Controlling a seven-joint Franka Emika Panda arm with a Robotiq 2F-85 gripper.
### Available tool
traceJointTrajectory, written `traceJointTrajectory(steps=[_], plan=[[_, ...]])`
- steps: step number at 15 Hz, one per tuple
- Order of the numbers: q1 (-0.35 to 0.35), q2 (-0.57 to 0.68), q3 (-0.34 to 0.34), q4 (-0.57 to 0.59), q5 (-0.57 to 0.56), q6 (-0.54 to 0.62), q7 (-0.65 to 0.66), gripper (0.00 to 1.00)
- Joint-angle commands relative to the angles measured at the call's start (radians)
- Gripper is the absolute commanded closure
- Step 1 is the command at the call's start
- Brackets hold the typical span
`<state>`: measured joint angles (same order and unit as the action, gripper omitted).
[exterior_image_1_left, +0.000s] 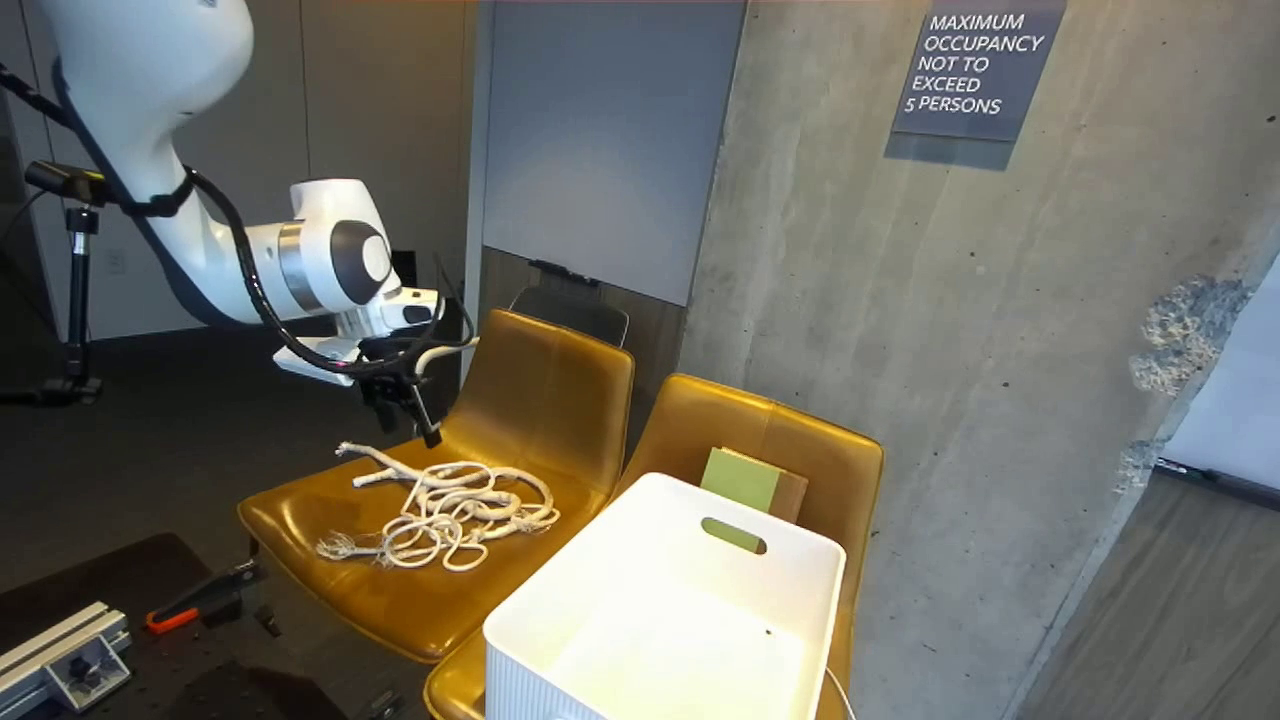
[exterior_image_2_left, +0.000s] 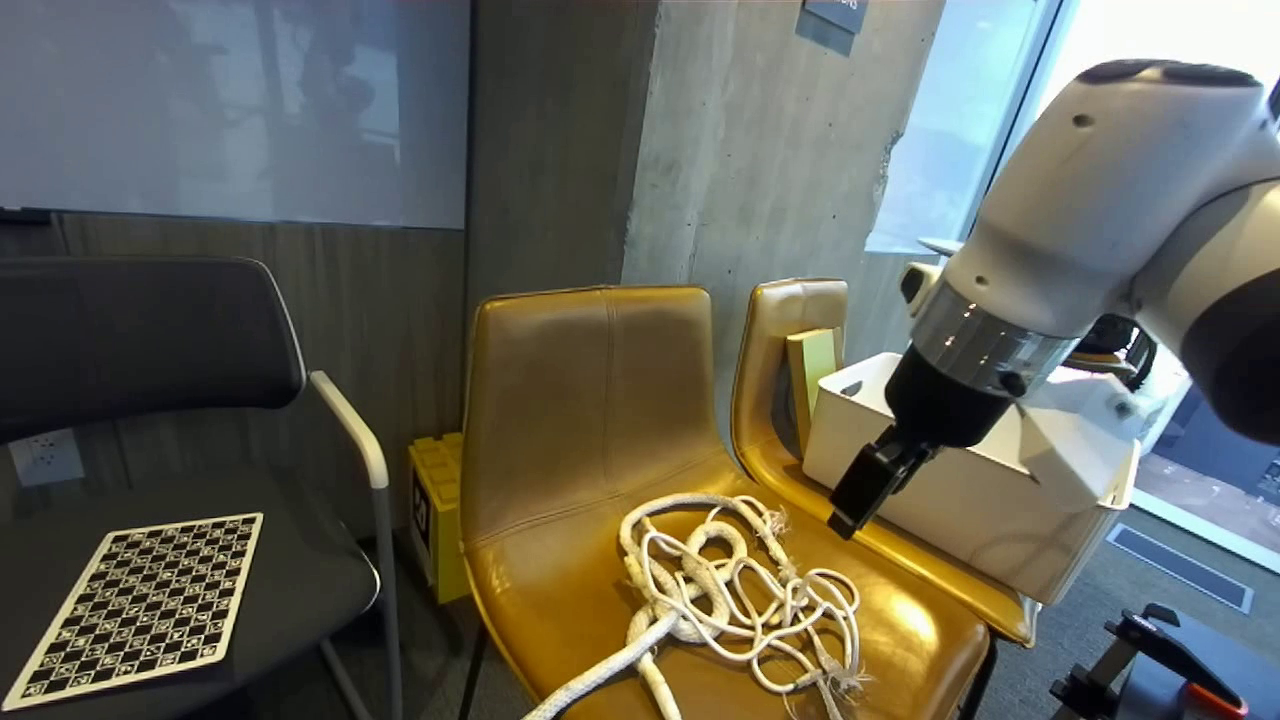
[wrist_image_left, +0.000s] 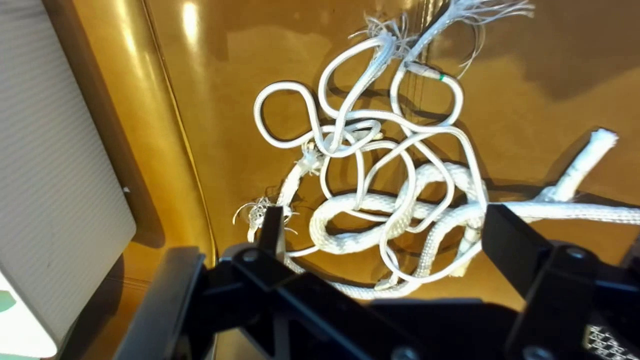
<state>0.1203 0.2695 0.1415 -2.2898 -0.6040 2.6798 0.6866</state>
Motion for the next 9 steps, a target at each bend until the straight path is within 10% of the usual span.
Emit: traceJointTrajectory(steps=[1,9], plan=[[0.112,0.165,-0.065,0.164,0.029,-0.103,0.061,0.0],[0.193,0.38,-0.184,0.382,0.14,-0.205,0.013,0.0]])
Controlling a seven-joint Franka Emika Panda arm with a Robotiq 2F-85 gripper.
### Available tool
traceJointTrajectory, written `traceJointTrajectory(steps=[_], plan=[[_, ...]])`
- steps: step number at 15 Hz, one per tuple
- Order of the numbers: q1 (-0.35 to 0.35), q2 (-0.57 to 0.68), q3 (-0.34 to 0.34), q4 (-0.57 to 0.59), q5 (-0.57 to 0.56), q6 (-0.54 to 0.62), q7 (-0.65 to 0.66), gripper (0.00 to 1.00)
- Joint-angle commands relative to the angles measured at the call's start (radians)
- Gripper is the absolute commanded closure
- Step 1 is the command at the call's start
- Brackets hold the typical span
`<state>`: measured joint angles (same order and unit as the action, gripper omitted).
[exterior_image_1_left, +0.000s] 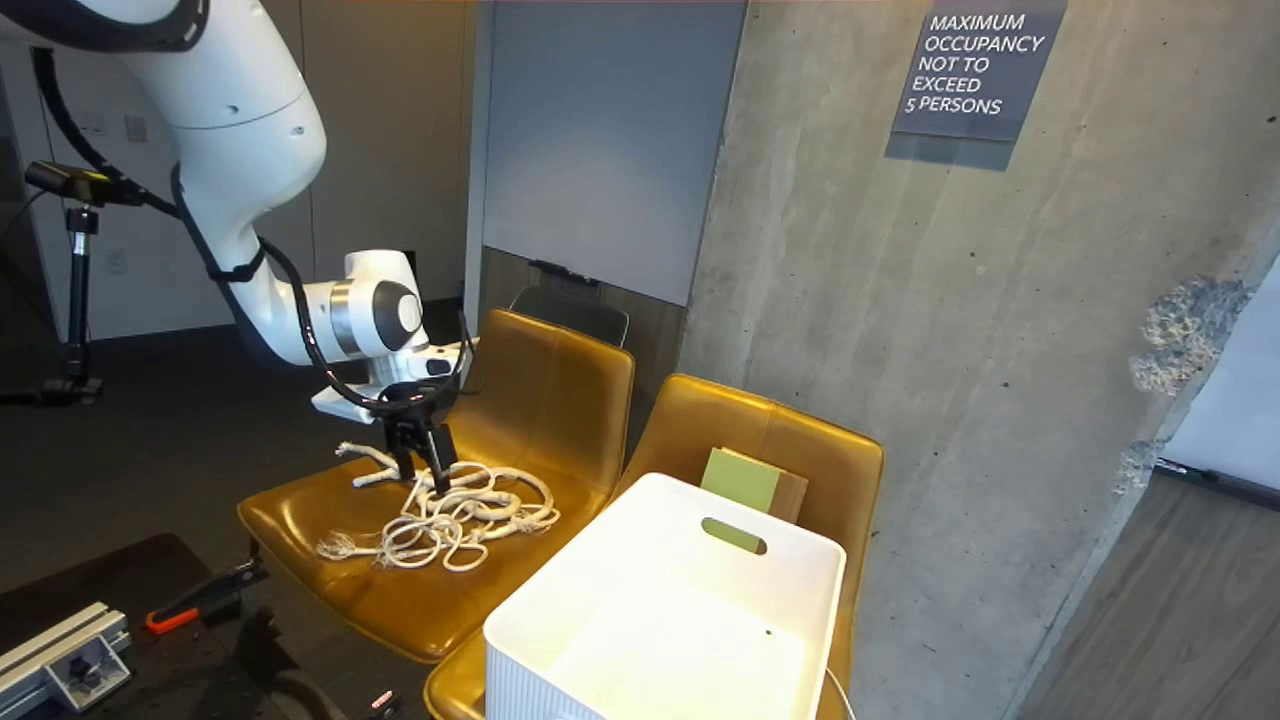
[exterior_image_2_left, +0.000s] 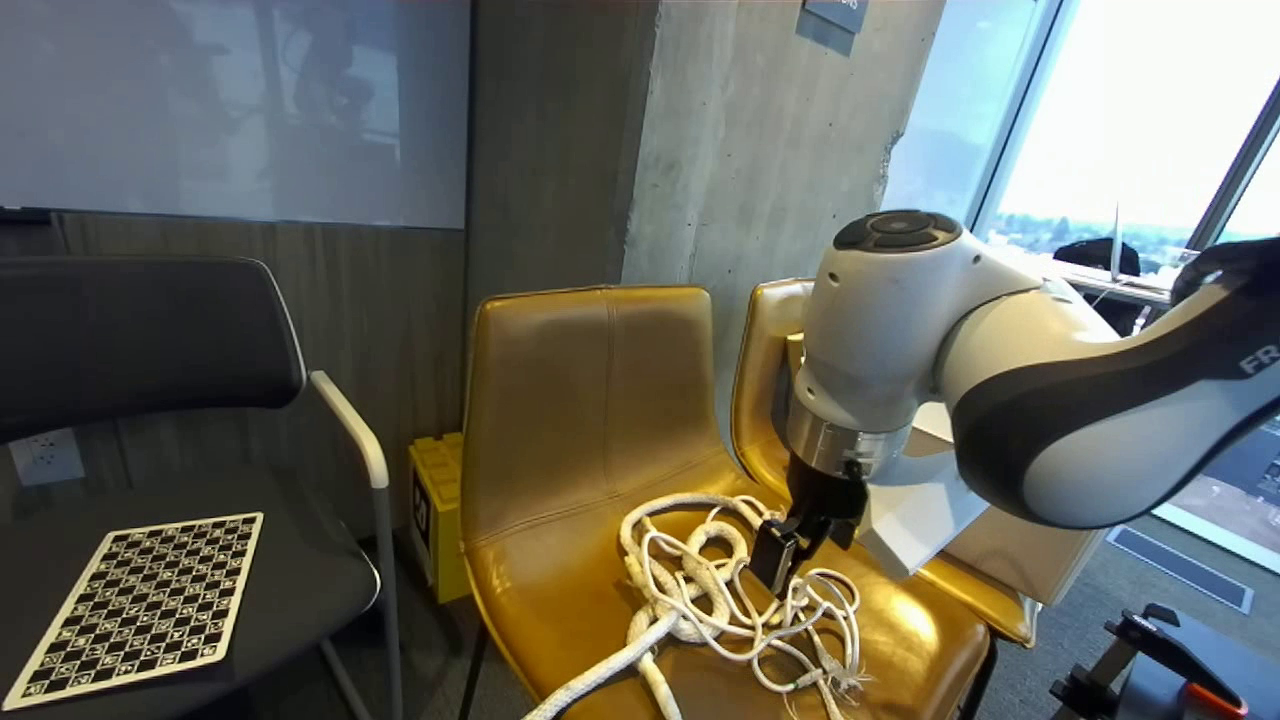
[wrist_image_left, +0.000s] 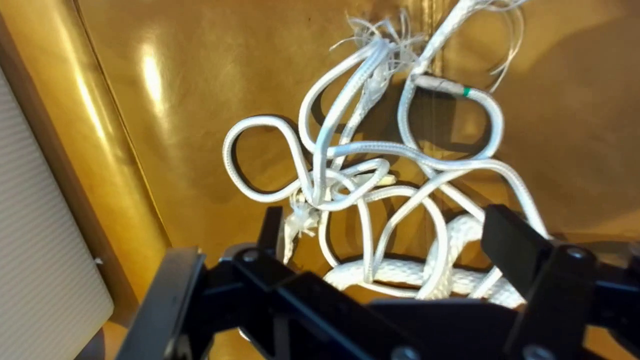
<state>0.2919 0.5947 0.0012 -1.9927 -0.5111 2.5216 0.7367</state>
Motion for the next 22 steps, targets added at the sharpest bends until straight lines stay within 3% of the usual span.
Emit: traceJointTrajectory(steps=[1,11,22], plan=[[0.018,0.072,-0.055,0.104,0.059,-0.054,-0.045,0.0],[0.031,0.187,-0.124,0.151,0.101,-0.124,-0.059,0.0],[0.061,0.0,-0.094,0.14,0.102,-0.198,-0.062,0.0]])
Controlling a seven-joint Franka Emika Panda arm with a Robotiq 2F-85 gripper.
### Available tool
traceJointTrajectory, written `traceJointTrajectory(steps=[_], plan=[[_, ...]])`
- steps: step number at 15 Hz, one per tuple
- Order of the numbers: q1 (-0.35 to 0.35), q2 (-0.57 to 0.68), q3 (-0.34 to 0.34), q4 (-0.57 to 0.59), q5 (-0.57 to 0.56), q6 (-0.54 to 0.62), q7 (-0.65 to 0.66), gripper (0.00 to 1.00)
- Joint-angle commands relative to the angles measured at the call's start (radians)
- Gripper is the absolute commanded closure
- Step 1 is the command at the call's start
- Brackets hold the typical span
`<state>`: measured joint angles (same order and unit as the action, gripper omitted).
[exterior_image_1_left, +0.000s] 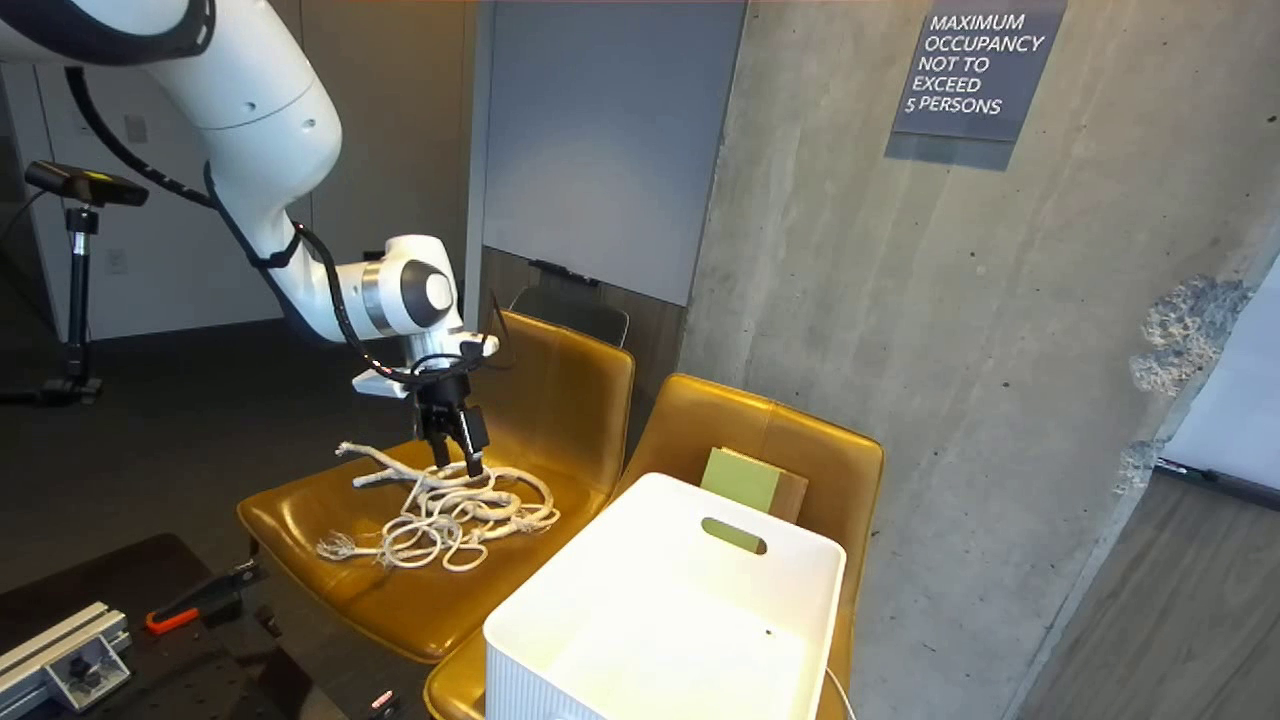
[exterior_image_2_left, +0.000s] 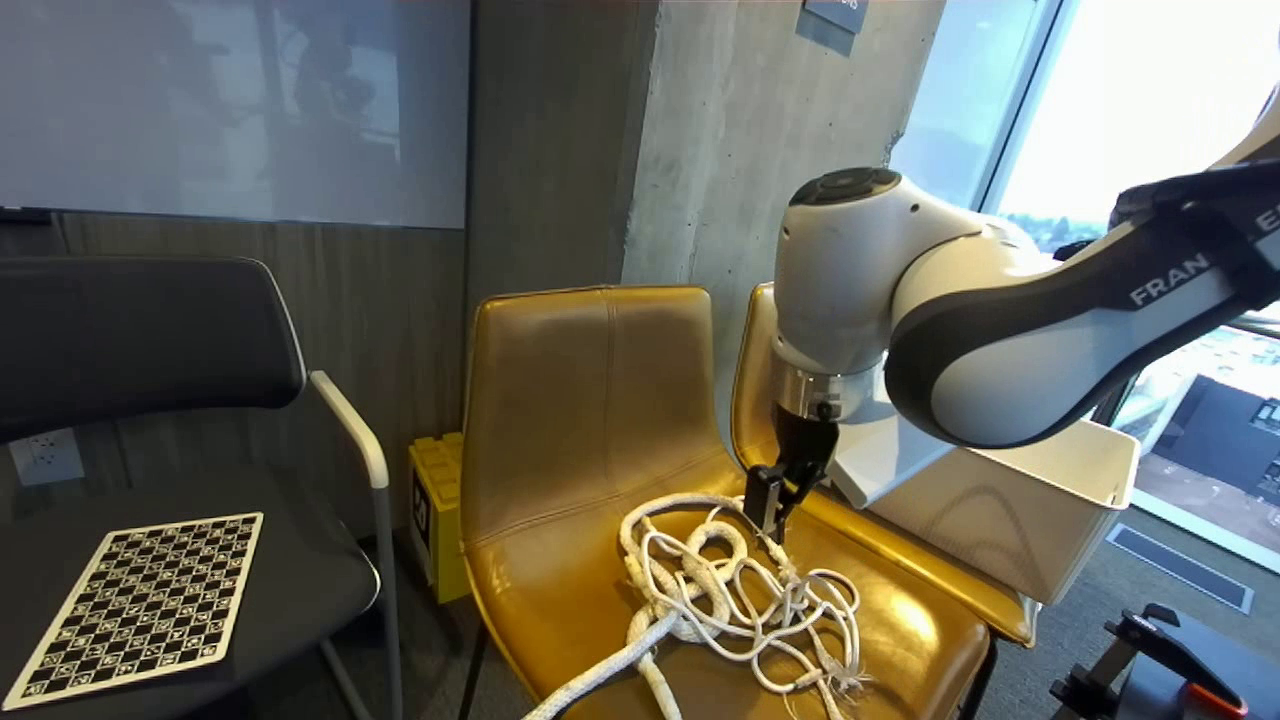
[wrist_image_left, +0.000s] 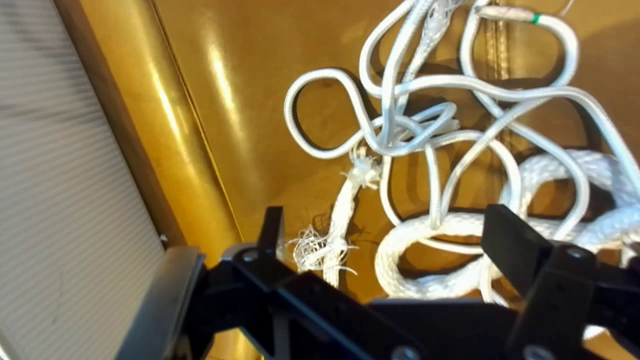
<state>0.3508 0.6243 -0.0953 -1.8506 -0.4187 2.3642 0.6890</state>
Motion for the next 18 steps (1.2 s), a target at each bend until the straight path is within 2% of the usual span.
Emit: traceJointTrajectory(steps=[1,12,13,14,15,16,18], plan=[[0.0,-0.032,0.003,-0.003,0.007,-0.048,-0.012,0.0],[-0.008,0.032,0.006,-0.051,0.017,-0.049,-0.007,0.0],[-0.006,0.039,0.007,-0.052,0.019,-0.05,-0.007,0.04],[-0.006,0.044,0.008,-0.054,0.021,-0.05,-0.009,0.22],[-0.005,0.049,0.009,-0.054,0.023,-0.051,-0.009,0.29],[-0.006,0.053,0.01,-0.054,0.025,-0.051,-0.011,0.31],[-0.005,0.057,0.011,-0.056,0.027,-0.05,-0.011,0.45]])
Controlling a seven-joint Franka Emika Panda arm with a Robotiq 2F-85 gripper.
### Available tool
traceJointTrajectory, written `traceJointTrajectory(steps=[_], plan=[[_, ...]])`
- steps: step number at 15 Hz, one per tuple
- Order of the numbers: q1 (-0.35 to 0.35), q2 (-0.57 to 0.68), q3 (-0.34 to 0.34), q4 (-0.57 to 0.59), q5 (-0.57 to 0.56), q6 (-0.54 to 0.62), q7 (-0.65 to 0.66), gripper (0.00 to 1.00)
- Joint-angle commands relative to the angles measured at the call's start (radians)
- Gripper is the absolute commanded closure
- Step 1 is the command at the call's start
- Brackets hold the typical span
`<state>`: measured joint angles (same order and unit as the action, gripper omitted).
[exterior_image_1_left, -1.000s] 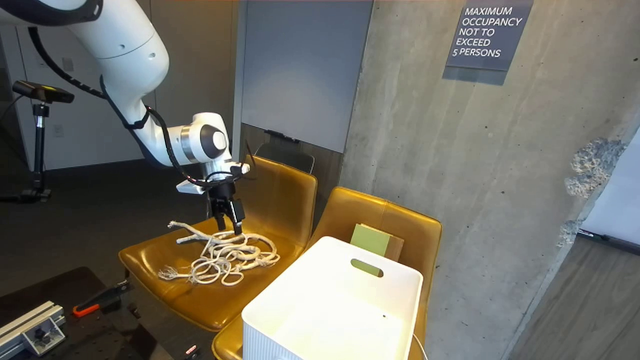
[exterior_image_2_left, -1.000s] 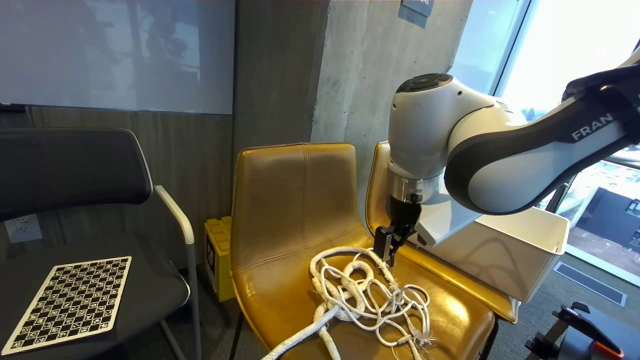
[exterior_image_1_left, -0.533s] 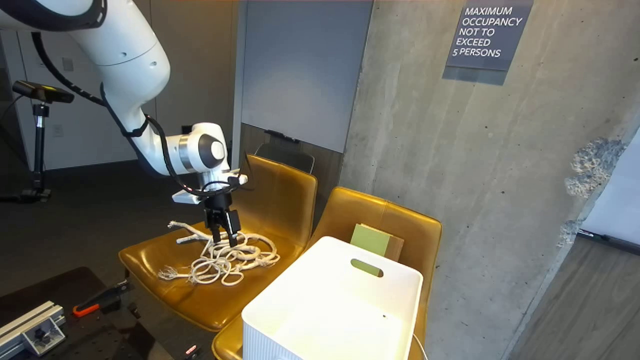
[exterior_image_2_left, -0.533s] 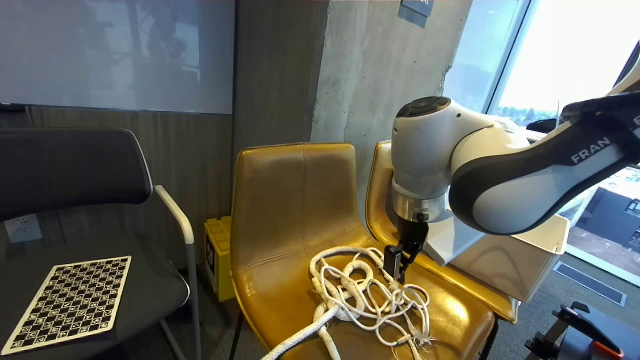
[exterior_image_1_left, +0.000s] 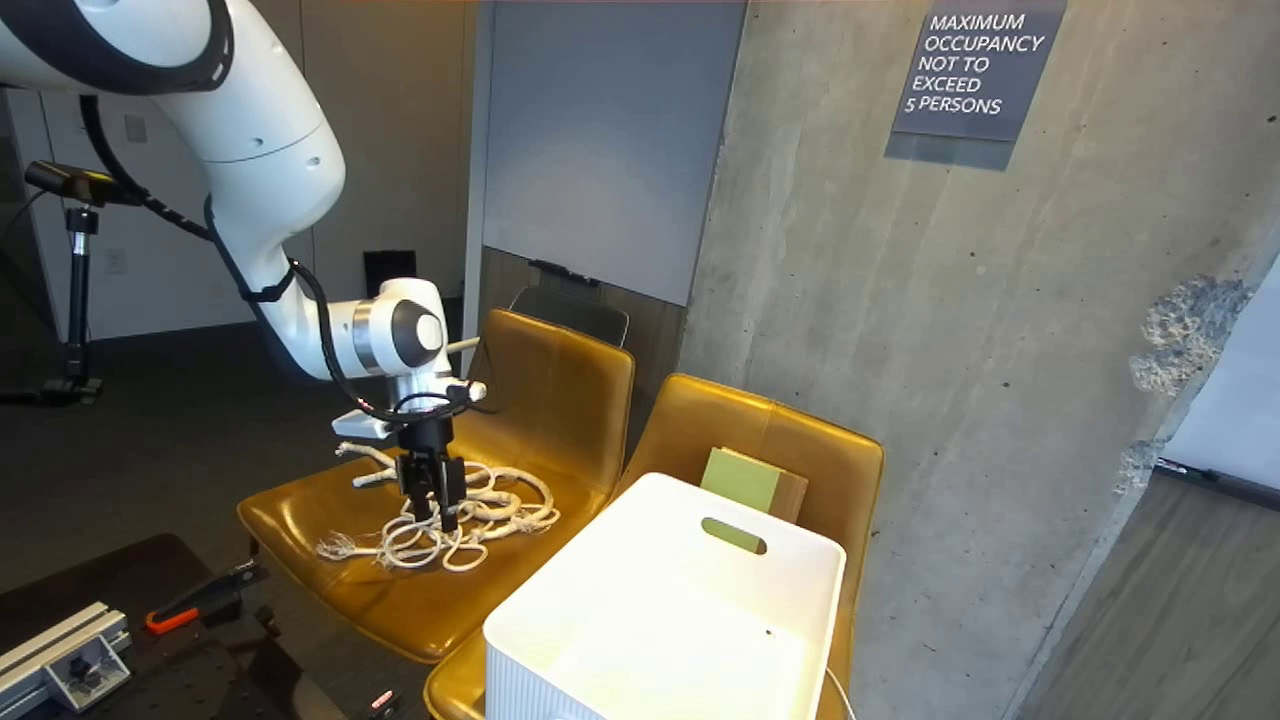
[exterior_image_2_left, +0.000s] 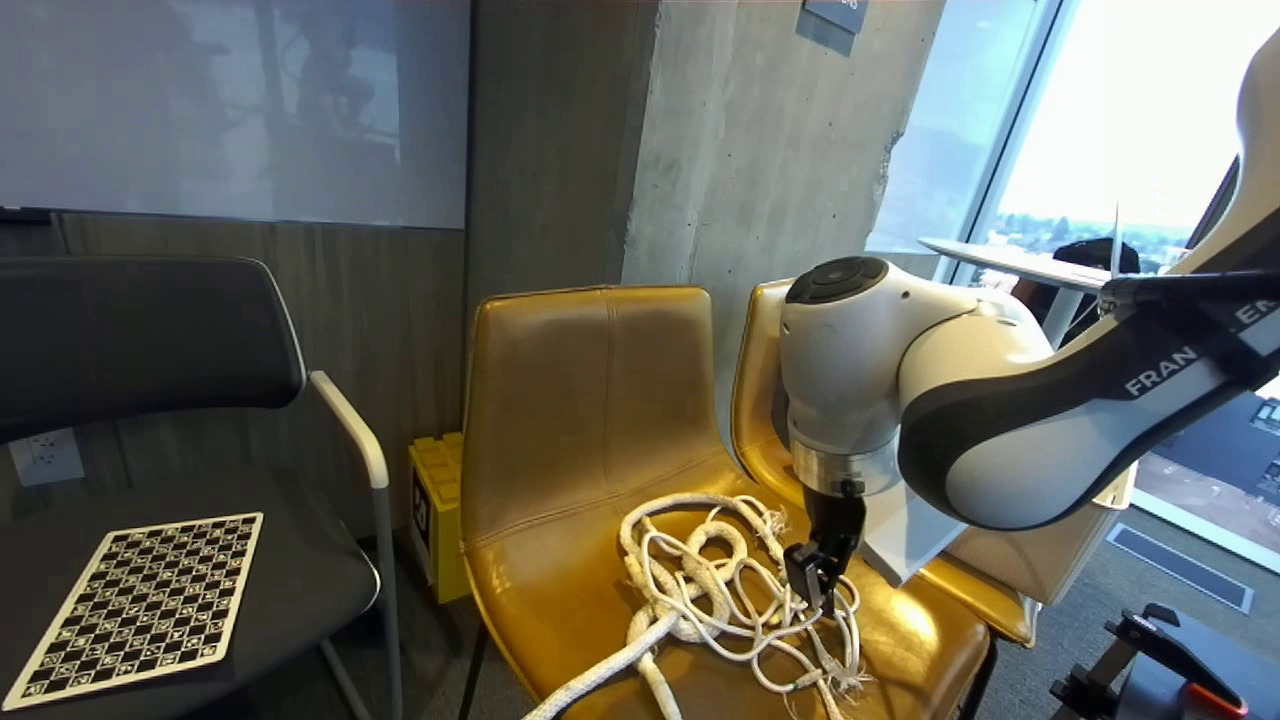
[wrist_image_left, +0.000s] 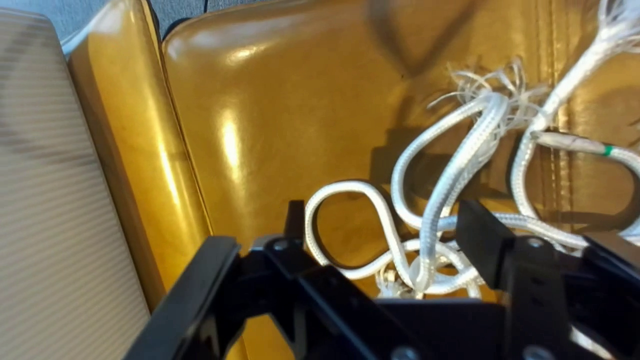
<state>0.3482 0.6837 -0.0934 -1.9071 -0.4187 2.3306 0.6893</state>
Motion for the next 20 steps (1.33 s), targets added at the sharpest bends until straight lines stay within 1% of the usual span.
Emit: traceJointTrajectory(steps=[1,3,7,8,11,13,16,20], plan=[[-0.003,0.0,0.009,0.001,0.027,-0.017,-0.012,0.55],[-0.003,0.0,0.012,0.001,0.031,-0.019,-0.014,0.68],[-0.008,0.0,0.018,-0.002,0.046,-0.023,-0.022,0.98],[-0.009,-0.001,0.02,-0.003,0.052,-0.025,-0.025,1.0],[-0.017,-0.016,0.029,-0.003,0.078,-0.038,-0.042,1.0],[-0.019,-0.055,0.029,-0.006,0.096,-0.053,-0.057,0.99],[-0.028,-0.167,0.03,-0.008,0.114,-0.096,-0.089,0.99],[-0.049,-0.313,0.04,0.022,0.121,-0.142,-0.123,0.99]])
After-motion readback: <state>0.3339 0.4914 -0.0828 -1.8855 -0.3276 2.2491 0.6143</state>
